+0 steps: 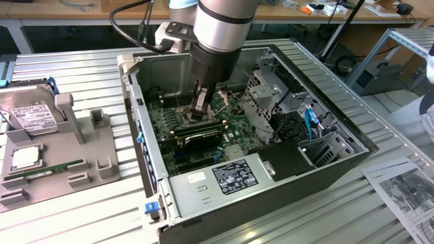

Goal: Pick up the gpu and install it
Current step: 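Press down on the gpu until it lock into place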

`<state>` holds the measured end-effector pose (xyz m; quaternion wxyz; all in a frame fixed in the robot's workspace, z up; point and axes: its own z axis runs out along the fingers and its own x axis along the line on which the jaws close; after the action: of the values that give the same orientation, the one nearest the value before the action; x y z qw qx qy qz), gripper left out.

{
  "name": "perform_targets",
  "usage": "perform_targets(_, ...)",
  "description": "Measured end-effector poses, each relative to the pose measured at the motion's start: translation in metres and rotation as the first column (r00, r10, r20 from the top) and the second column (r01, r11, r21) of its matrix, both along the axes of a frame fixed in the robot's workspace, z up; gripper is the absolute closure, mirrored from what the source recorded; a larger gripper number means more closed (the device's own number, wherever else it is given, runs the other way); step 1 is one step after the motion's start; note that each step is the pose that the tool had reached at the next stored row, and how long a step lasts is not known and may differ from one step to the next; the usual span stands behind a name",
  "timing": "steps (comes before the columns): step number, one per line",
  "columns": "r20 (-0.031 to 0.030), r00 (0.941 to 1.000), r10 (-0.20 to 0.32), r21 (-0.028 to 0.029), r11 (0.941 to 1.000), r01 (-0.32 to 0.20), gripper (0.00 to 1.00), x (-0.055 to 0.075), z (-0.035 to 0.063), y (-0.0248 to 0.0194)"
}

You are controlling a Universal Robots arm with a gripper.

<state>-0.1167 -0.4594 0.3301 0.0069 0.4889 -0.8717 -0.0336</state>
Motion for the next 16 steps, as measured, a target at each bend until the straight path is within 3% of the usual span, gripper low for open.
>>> perform_targets(9,0.0000,1.0000,0.000,0.0000,1.0000,0.000,0.89,0.0000,0.0000,0.0000)
perform_targets(12,-0.0001,0.9987,-0.050,0.0000,0.9987,0.050,0.89,0.0000,0.0000,0.0000)
perform_targets(16,0.0000,0.9986,-0.053,0.0000,0.9986,0.053,0.89,0.0000,0.0000,0.0000)
